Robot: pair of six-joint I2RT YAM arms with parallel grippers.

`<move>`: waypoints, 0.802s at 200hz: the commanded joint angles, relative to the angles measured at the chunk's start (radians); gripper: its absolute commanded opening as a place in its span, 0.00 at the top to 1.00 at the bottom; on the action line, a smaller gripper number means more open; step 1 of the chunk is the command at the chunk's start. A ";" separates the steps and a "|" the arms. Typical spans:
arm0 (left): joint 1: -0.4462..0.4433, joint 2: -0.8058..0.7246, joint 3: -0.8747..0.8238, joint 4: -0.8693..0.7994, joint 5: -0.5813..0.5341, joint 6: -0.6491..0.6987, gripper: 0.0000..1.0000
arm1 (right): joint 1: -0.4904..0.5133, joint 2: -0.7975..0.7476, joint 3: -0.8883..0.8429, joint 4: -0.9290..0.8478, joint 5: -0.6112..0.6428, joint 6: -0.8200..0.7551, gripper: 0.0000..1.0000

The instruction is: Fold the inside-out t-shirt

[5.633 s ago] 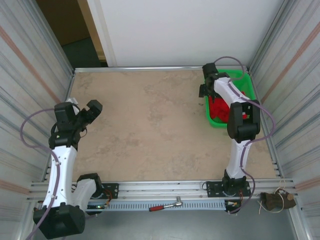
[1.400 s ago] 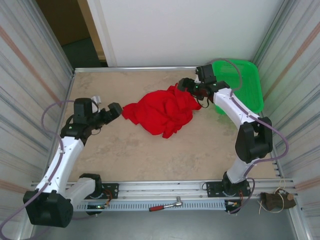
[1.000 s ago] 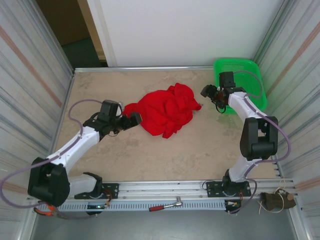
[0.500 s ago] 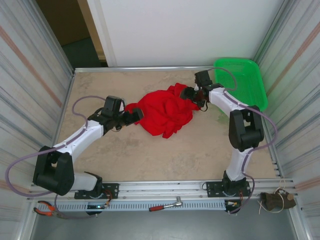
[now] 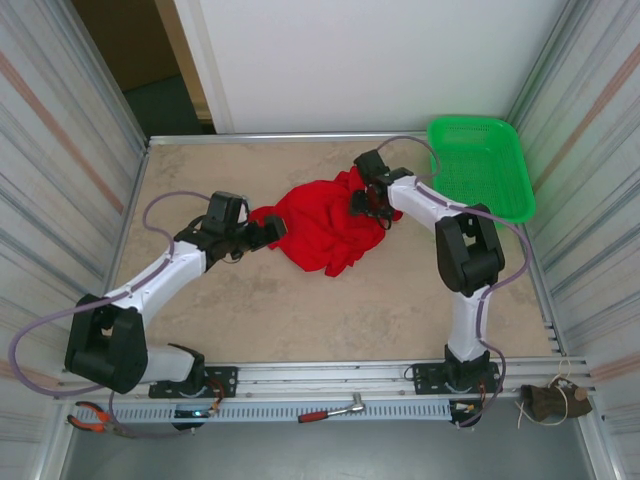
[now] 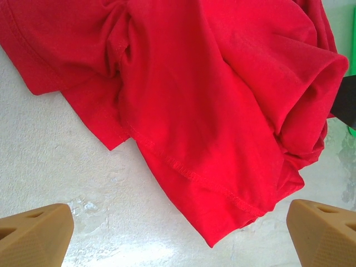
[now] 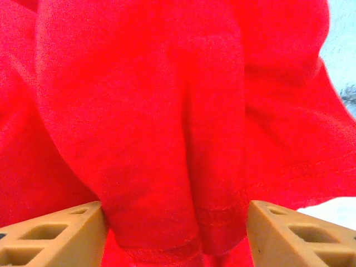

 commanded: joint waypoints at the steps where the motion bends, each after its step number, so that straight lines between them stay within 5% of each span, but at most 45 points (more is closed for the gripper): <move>1: -0.002 -0.037 -0.011 0.004 -0.003 -0.016 0.01 | 0.015 0.034 0.074 -0.084 0.142 -0.072 0.75; 8: -0.003 -0.039 -0.014 0.003 -0.006 -0.017 0.01 | 0.015 0.031 0.101 -0.105 0.152 -0.083 1.00; 88: 0.029 -0.053 -0.027 0.056 0.011 0.012 0.01 | -0.002 -0.323 0.500 -0.271 -0.180 -0.080 1.00; 160: 0.110 -0.101 -0.108 0.279 0.125 0.039 0.01 | -0.058 -0.514 0.422 -0.182 -0.242 0.000 1.00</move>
